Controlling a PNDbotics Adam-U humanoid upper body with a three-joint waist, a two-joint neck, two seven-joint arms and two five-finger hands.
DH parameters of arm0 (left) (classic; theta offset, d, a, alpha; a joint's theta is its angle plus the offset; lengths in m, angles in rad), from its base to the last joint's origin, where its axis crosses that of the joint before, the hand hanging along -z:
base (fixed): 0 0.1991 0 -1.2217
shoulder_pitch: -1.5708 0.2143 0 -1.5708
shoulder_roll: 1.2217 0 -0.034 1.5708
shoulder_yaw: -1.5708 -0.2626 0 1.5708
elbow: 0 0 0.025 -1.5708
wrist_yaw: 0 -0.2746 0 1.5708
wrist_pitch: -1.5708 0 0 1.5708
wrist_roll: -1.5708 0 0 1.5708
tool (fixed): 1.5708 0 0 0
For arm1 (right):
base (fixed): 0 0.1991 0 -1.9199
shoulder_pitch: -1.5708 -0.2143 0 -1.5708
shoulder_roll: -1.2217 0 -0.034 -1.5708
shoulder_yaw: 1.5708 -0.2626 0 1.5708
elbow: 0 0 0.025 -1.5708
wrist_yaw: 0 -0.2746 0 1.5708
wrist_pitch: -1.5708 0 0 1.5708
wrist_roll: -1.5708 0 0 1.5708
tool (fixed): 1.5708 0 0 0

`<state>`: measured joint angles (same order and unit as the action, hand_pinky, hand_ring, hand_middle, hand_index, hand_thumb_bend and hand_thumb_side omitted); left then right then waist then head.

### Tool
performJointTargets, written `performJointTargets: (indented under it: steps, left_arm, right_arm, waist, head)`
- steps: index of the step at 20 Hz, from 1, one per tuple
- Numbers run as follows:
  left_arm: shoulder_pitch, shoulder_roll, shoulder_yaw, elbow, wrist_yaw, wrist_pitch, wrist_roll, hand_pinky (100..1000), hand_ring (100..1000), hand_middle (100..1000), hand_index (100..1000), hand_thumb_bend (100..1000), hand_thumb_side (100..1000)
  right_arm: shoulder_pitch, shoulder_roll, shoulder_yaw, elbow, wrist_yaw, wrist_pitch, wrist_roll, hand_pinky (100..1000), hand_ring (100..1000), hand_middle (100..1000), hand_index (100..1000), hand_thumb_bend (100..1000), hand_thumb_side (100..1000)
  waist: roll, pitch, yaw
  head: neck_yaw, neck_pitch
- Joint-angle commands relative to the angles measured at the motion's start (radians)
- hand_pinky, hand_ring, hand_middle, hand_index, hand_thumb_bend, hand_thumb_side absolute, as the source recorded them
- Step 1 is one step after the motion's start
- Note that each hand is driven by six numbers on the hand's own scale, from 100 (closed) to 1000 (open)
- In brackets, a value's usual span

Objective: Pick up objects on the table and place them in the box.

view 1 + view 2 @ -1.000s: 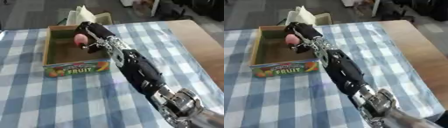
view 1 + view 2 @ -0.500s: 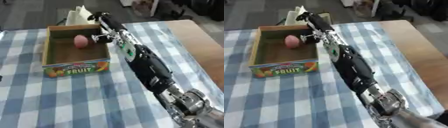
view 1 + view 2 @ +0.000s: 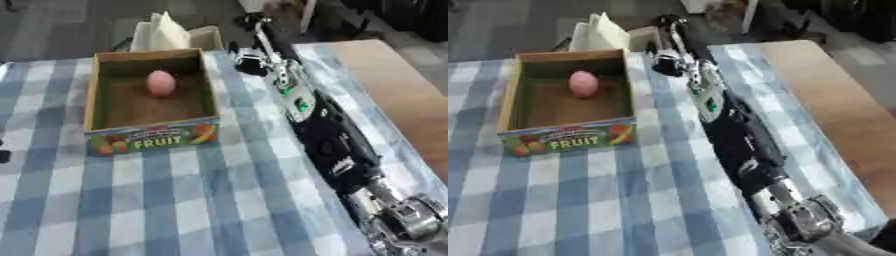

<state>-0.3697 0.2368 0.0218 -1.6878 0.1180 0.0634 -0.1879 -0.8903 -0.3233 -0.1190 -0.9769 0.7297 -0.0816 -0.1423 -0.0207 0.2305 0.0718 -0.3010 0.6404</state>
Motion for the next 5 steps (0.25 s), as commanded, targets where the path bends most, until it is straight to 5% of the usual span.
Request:
performJointTargets:
  steps: [1, 5]
  left_arm:
    - [-0.006, 0.018, 0.011, -0.016, -0.001, -0.001, 0.006, 688, 486, 521, 576, 100, 860]
    - [-0.005, 0.018, 0.012, -0.016, -0.001, -0.001, 0.007, 689, 487, 521, 576, 100, 860]
  right_arm:
    - [0.012, -0.047, -0.031, -0.039, -0.061, 0.035, -0.003, 531, 780, 728, 812, 100, 114]
    - [0.055, -0.06, -0.047, -0.05, -0.132, 0.06, 0.007, 533, 784, 732, 817, 100, 136]
  waist:
    - [0.002, -0.023, -0.003]
    - [0.003, -0.023, -0.006]
  head:
    - [0.003, -0.004]
    - [0.007, -0.001]
